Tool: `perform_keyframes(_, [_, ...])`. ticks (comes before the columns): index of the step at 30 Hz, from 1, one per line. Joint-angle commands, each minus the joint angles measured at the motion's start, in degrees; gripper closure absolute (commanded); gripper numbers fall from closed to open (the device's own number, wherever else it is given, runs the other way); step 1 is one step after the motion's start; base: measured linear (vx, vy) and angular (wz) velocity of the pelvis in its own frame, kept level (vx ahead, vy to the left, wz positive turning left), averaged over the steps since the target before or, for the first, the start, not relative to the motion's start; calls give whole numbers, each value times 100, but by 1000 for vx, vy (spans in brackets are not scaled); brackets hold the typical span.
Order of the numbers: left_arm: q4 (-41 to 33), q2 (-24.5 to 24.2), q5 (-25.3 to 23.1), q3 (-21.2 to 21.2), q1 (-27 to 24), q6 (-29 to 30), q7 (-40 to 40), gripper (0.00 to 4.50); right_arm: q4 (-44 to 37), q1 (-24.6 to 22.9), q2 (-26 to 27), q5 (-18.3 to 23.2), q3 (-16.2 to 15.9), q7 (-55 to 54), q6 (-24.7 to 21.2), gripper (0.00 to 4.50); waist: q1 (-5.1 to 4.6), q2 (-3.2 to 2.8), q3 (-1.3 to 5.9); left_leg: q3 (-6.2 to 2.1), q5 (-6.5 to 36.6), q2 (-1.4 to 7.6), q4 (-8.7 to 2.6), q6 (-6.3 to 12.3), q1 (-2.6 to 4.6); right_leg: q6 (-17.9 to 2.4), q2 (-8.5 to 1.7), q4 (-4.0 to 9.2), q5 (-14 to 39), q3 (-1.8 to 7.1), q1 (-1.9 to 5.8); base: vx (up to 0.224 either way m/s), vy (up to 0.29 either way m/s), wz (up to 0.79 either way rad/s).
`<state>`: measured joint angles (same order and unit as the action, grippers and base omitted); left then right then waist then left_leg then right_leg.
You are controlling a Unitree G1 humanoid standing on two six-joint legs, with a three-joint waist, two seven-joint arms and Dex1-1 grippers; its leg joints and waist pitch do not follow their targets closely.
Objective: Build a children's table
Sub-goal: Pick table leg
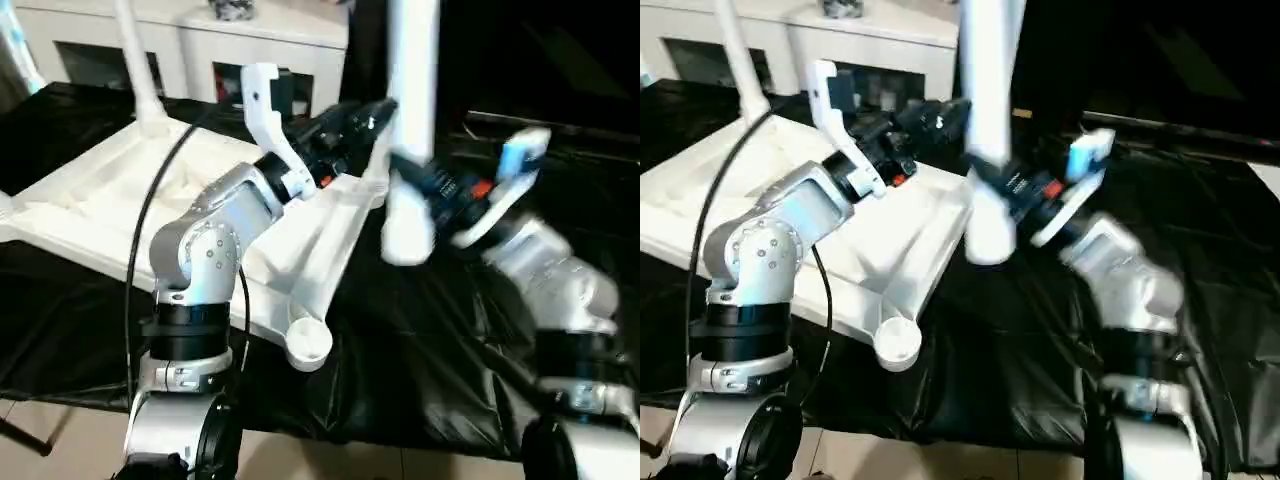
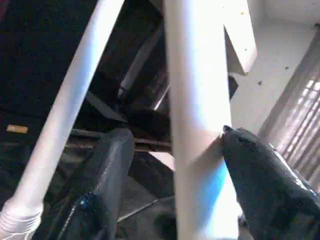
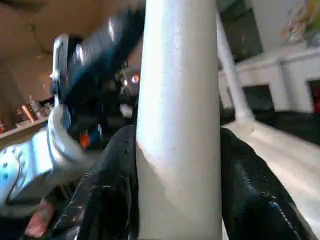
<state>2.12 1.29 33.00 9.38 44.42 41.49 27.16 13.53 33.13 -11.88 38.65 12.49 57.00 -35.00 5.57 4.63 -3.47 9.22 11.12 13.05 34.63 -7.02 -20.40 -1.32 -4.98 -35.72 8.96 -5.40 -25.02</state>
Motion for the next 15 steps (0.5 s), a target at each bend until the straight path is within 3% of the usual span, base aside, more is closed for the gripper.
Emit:
perform_keyframes(1, [55,45,26,-100,86,125,-64,126,-324,2,2,105,-156,165,-58,267,12,21,468,102,376,-56,-330,320,-67,-741,-193,433,1398,210,472,0,0,0])
perform_keyframes(7, [70,47,81,-56,87,152,-193,126,-355,-52,50,75,-272,154,-68,267,21,57,456,103,427,-63,-333,275,-82,-620,-207,457,1599,215,473,0,0,0])
perform_keyframes(10, [-7,40,71,-40,47,202,-354,126,-366,-73,37,-57,-473,129,-9,267,20,61,453,99,432,-59,-335,254,-84,-567,-212,459,1660,213,468,0,0,0])
perform_keyframes(11, [-56,52,-11,-11,21,215,-553,126,-340,-58,90,-243,-629,8,113,267,25,100,455,96,412,-57,-332,241,-95,-527,-216,446,1687,211,471,0,0,0])
perform_keyframes(14, [-37,119,-80,115,25,246,-929,153,-354,-34,240,-527,-894,-233,221,267,14,73,451,91,414,-46,-340,188,-81,-488,-218,457,1704,214,448,0,0,0])
perform_keyframes(15, [-37,119,-80,115,25,246,-929,160,-354,-34,240,-527,-894,-233,221,267,12,93,449,89,391,-51,-344,161,-84,-481,-222,456,1683,212,454,0,0,0])
